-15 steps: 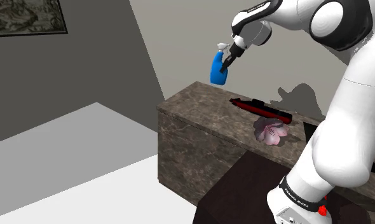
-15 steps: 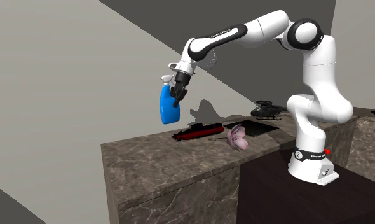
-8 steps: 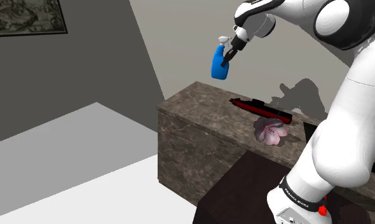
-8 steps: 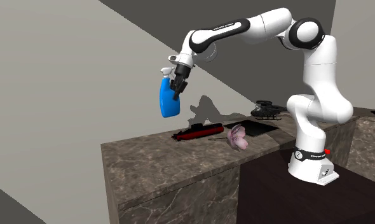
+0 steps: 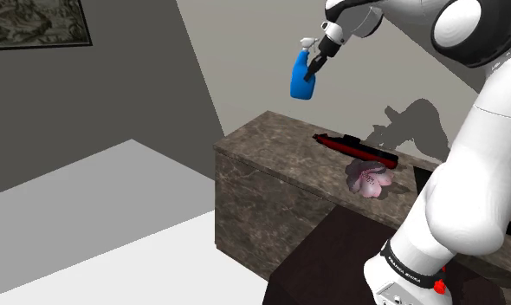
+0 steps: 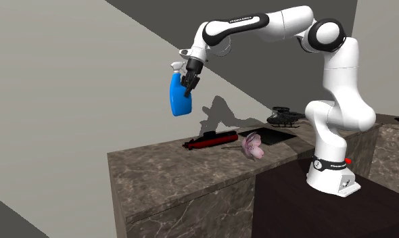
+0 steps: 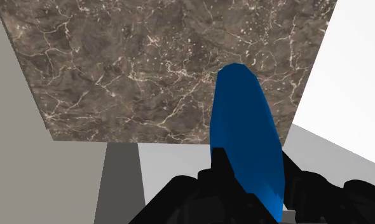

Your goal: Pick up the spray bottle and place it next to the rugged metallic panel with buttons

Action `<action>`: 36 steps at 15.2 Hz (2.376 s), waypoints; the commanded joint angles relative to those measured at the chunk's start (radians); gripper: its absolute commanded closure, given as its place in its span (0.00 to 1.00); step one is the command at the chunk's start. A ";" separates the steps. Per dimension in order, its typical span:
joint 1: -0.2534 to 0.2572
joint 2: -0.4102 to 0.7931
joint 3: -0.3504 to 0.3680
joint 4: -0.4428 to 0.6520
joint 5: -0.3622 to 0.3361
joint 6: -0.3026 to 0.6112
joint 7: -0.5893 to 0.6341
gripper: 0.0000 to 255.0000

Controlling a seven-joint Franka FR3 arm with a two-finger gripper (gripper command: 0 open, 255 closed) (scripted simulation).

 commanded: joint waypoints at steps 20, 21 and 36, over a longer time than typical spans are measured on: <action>-0.068 -0.438 0.003 -0.249 -0.298 -0.086 0.034 1.00; -0.082 -0.469 0.005 -0.270 -0.317 -0.092 0.031 1.00; -0.309 -0.830 -0.027 -0.431 -0.516 -0.278 -0.107 1.00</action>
